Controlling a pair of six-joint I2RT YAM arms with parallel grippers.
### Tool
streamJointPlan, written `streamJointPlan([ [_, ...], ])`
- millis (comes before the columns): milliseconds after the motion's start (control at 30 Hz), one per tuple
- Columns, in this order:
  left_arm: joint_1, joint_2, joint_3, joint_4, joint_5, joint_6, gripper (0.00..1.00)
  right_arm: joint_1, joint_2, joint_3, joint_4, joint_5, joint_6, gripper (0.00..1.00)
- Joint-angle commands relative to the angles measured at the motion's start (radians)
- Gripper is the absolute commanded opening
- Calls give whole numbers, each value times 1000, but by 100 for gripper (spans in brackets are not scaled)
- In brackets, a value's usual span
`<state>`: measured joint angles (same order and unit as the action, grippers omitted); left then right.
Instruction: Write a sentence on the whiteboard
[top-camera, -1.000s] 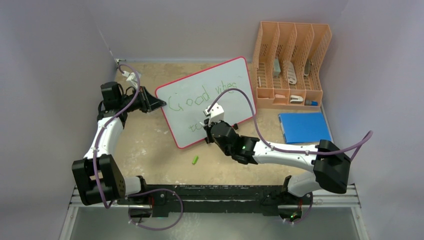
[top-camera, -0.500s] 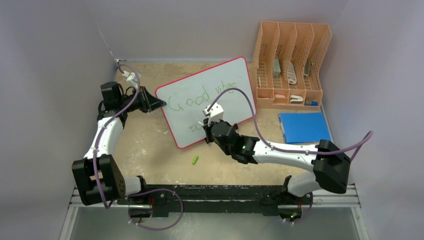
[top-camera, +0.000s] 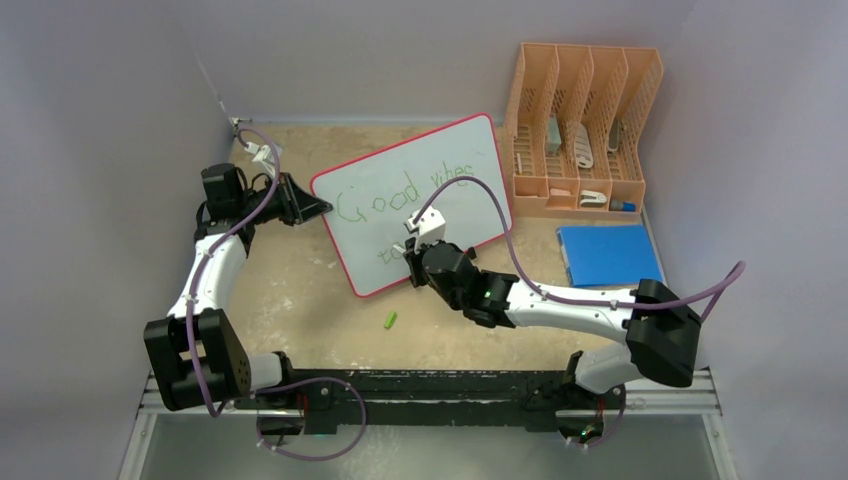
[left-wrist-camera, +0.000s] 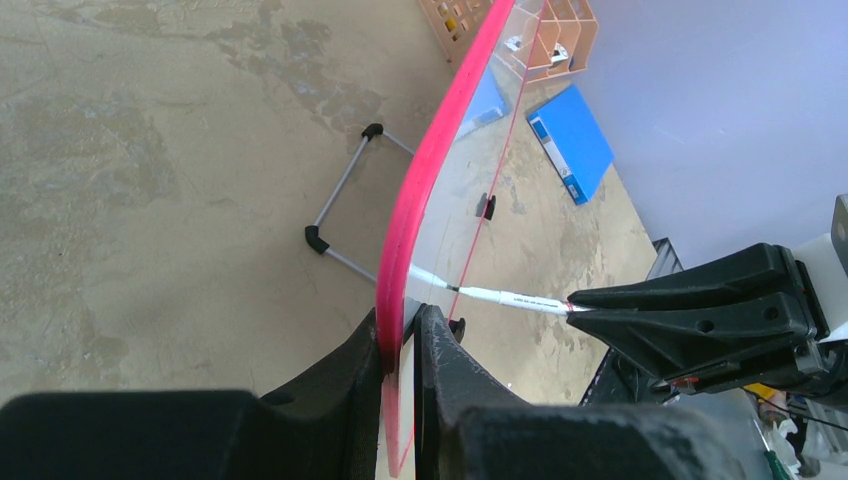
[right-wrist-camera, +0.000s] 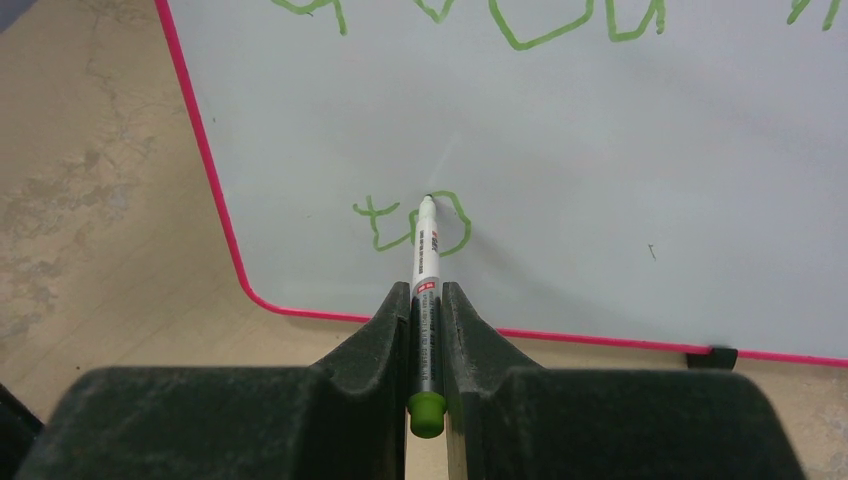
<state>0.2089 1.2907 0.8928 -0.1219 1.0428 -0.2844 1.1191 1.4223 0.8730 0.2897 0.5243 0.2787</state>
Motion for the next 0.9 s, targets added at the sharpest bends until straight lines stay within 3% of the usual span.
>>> streamJointPlan([
  [0, -2, -13, 7, -1, -53, 17, 0, 2, 4, 23, 15, -25, -10, 0],
  [867, -2, -10, 8, -1, -58, 17, 0, 8, -94, 11, -14, -67, -12, 0],
])
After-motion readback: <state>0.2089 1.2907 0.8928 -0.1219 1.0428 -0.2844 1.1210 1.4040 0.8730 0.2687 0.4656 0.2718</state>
